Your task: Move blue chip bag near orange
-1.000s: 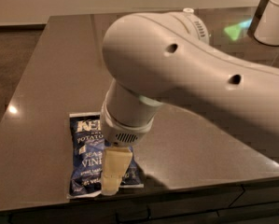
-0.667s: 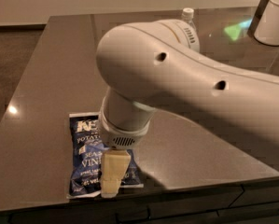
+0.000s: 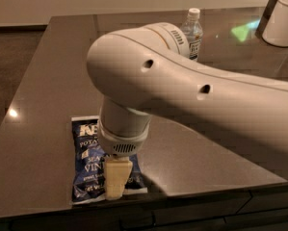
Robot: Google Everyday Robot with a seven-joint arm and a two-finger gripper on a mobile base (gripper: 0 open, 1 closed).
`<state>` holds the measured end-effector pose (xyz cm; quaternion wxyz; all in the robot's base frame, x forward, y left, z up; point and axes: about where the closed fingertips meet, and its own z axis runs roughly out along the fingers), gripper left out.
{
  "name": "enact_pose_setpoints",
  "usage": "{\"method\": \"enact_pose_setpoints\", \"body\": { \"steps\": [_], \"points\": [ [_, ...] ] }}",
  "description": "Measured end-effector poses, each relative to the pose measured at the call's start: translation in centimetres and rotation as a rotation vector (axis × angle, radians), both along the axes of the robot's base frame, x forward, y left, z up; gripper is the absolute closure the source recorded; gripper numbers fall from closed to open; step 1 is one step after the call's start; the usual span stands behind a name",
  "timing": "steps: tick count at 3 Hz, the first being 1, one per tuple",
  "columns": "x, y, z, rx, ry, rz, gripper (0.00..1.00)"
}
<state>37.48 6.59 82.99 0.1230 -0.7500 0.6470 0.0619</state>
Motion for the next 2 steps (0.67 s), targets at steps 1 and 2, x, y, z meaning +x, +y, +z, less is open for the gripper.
{"method": "enact_pose_setpoints", "body": {
  "steps": [1,2],
  "points": [
    [0.3,-0.1,0.5,-0.011,0.011,0.009,0.41],
    [1.2,-0.3,2.2,0.01,0.016,0.002,0.64]
  ]
}}
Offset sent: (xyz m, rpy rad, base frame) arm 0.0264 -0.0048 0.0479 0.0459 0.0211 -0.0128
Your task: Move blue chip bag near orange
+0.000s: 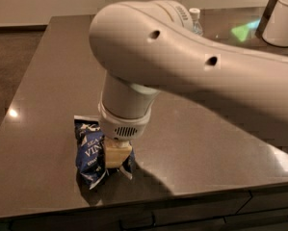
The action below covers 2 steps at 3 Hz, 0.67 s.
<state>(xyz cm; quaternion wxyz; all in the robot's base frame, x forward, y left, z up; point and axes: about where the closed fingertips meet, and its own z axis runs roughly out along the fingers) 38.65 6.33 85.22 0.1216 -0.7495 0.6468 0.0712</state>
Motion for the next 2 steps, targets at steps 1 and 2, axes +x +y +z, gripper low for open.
{"method": "enact_pose_setpoints", "body": {
  "steps": [1,2],
  "points": [
    [1.9,-0.2,2.5,0.059,0.007,-0.044,0.88],
    [3.3,-0.6,4.4,0.137,0.018,-0.083,1.0]
  ]
}}
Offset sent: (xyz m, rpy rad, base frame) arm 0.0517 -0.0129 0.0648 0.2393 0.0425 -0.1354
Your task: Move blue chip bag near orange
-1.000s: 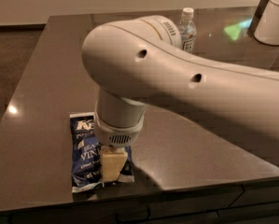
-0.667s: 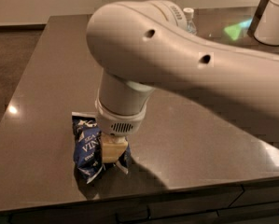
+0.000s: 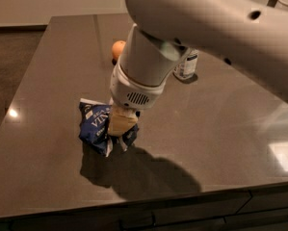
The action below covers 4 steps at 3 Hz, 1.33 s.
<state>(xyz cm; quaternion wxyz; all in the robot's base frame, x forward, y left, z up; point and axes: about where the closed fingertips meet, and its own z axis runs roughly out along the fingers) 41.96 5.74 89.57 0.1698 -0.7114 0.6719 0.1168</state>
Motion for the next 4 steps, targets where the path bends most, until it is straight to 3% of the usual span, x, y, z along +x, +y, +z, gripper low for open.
{"method": "enact_pose_setpoints", "body": {
  "steps": [2,4],
  "points": [
    [-0.3,0.1,0.5,-0.014,-0.014,-0.006,1.0],
    [4.1,-1.3,0.9,-0.018,-0.13,-0.126,1.0]
  ]
}}
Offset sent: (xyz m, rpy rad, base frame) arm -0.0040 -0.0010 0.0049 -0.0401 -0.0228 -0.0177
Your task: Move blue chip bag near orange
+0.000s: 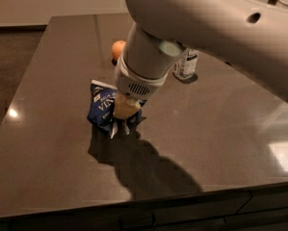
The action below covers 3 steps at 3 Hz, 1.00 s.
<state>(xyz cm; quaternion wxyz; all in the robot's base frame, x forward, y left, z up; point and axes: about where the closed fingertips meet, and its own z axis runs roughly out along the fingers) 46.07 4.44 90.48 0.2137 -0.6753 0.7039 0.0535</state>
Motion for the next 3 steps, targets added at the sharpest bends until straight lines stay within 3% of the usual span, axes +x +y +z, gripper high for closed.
{"method": "enact_pose_setpoints", "body": {
  "steps": [2,3],
  "points": [
    [6.7,-0.8,0.4,0.005,-0.061,-0.04,1.0],
    [9.8,-1.7,0.2,0.002,-0.065,-0.058,1.0]
  ]
}}
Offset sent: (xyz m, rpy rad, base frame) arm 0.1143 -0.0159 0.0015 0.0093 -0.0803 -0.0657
